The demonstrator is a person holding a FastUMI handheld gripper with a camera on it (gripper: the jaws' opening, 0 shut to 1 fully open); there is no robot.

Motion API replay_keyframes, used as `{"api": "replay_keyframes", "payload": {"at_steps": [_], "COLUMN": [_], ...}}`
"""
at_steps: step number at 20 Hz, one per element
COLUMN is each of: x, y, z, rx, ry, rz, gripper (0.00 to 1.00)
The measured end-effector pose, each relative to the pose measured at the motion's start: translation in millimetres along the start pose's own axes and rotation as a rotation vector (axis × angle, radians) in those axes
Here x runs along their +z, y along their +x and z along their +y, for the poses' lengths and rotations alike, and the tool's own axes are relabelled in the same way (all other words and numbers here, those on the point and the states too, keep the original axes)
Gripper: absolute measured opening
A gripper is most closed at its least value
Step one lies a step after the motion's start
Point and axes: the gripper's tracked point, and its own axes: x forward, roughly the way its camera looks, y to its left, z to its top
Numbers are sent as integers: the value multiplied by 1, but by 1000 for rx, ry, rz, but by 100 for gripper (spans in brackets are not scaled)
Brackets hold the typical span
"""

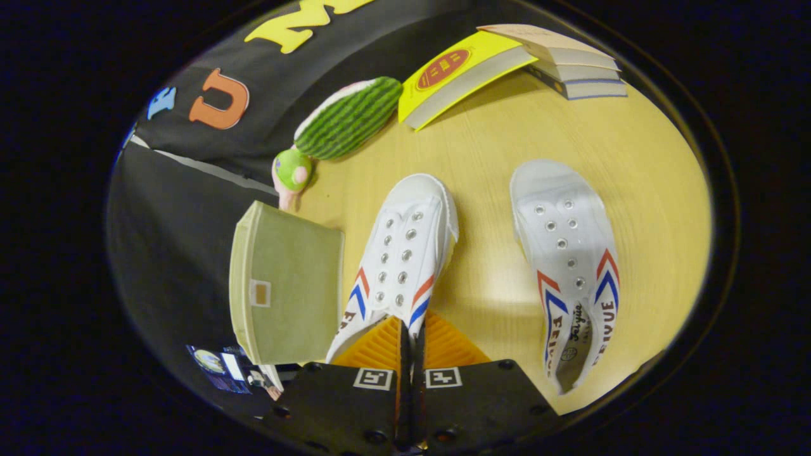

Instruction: Open the storage box then place both shoes into the box .Put the left shoe in first, then the right shoe, with the right side of both shoes facing outward in a uniform manner.

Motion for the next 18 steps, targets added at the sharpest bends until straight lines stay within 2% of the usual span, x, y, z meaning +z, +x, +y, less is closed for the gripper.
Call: {"api": "replay_keyframes", "payload": {"at_steps": [5, 10, 12, 16, 18], "x": [22, 35, 23, -1, -14], "y": [-42, -65, -64, -41, -23], "z": [68, 143, 165, 217, 235], "rx": [23, 104, 104, 211, 220], "ry": [-62, -69, -77, -26, -23], "rz": [-119, -240, -249, -216, -183], "gripper": [6, 5, 5, 5, 6]}}
